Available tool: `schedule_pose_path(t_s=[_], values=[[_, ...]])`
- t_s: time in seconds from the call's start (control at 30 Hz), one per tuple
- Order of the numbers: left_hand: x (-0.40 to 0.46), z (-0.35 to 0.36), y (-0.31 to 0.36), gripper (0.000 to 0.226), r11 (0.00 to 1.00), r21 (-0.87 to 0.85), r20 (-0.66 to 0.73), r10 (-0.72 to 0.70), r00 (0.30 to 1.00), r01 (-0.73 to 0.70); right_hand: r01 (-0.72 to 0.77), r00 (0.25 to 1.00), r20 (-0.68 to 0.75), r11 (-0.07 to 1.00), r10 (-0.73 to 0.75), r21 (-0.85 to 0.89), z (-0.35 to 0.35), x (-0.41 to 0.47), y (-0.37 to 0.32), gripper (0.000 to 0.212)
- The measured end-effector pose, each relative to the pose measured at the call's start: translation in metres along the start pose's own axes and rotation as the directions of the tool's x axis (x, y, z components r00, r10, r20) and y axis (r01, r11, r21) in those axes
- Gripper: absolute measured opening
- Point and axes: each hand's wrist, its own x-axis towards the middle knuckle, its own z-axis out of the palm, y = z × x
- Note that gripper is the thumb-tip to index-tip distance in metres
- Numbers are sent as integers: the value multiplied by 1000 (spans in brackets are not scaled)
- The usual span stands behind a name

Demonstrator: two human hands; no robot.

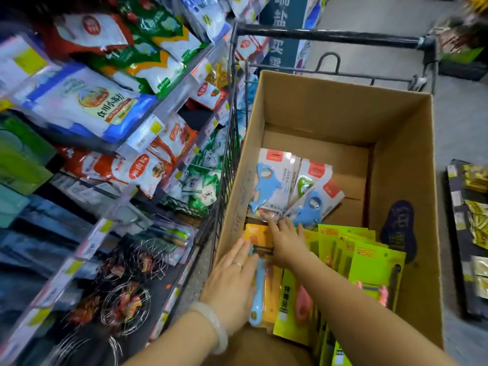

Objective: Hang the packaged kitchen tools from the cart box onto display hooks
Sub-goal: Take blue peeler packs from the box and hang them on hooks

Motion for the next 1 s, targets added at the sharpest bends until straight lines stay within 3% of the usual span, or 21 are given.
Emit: schedule_pose_path(t_s=[0.07,0.13,0.23,0.33,0.43,0.6,0.67,0.73,0.77,0.8,0.83,0.87,0.93,1.0], values=[[-3,5,-6,59,997,-77,90,4,996,3,-23,998,-52,999,21,-46,1,4,1,102],[-2,5,-8,62,993,-114,63,-17,998,24,-17,997,-77,1000,18,10,-4,5,-2,96],[2,1,-8,66,930,-350,30,-104,994,108,2,1000,-21,930,6,367,-32,-5,-7,70],[9,-11,-7,70,765,-617,3,-233,973,185,41,997,29,806,-72,591,-82,-24,3,50],[13,-31,-1,77,497,-844,38,-315,948,199,116,984,-4,621,-179,775,-137,-47,18,36],[26,-64,-6,19,80,-980,144,-341,929,182,274,960,-236,350,-150,896,-190,-71,8,40],[31,-73,-14,11,64,-983,133,-386,913,171,277,961,-269,184,-69,943,-187,-68,0,44],[33,-78,-21,13,75,-985,111,-403,909,154,225,974,-225,-9,35,974,-171,-60,-4,37],[34,-79,-26,16,68,-988,100,-414,905,141,186,979,-180,-57,98,981,-158,-55,-4,32],[35,-78,-32,16,62,-990,91,-430,898,130,142,975,-138,-11,174,990,-141,-48,-2,31],[35,-75,-38,14,65,-990,86,-450,889,128,81,966,-113,143,232,986,-122,-42,1,35],[34,-73,-43,13,76,-989,79,-475,876,130,11,964,-110,375,243,927,-100,-35,4,37],[32,-67,-52,16,70,-987,88,-524,847,145,-65,990,-57,779,128,624,-61,-24,7,37],[28,-62,-55,19,41,-986,117,-535,836,164,-25,1000,19,957,20,289,-33,-13,5,39]])
